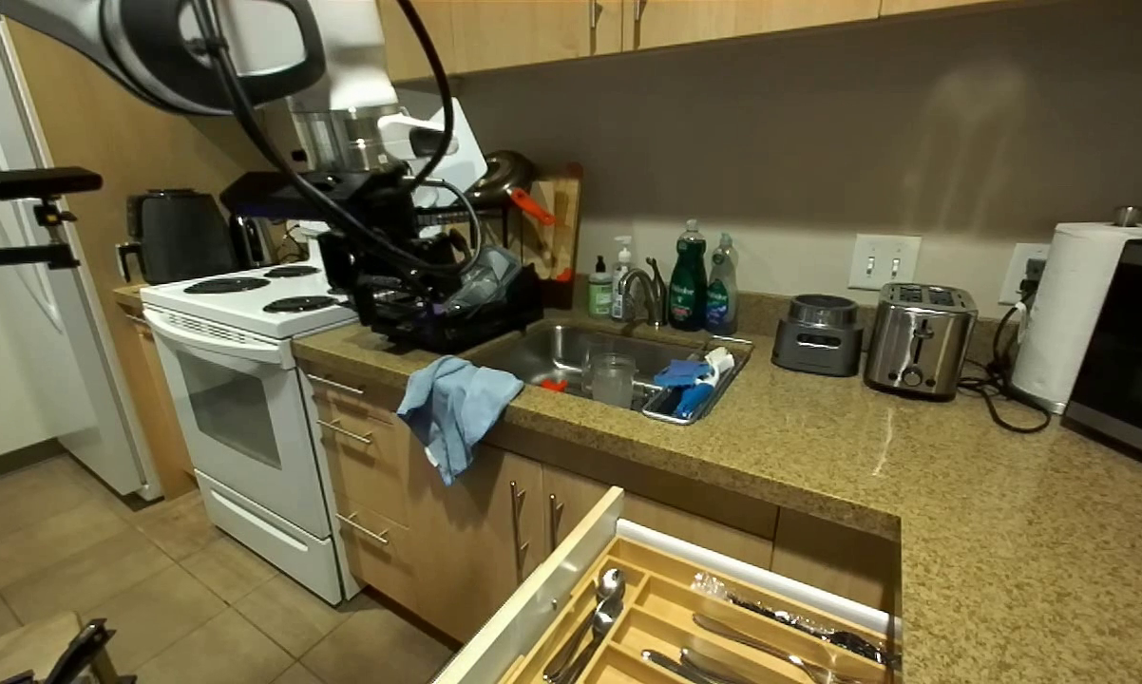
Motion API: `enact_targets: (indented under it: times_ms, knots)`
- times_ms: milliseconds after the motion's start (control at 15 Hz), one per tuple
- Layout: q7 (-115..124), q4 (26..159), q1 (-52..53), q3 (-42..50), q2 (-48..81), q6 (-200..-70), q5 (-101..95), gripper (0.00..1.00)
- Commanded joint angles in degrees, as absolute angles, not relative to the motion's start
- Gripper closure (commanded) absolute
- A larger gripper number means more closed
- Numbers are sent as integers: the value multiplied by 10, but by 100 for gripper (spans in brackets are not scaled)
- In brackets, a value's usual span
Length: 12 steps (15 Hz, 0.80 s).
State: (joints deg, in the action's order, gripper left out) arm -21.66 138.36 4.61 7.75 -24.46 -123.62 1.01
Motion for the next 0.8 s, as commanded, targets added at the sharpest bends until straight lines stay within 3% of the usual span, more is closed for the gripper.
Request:
enact_targets:
  times_ms: [0, 733]
  knots:
    - [-180, 1341, 49, 42, -169, -1267, 12, 0]
    - [-55, 1191, 30, 8, 60, -1280, -9, 0]
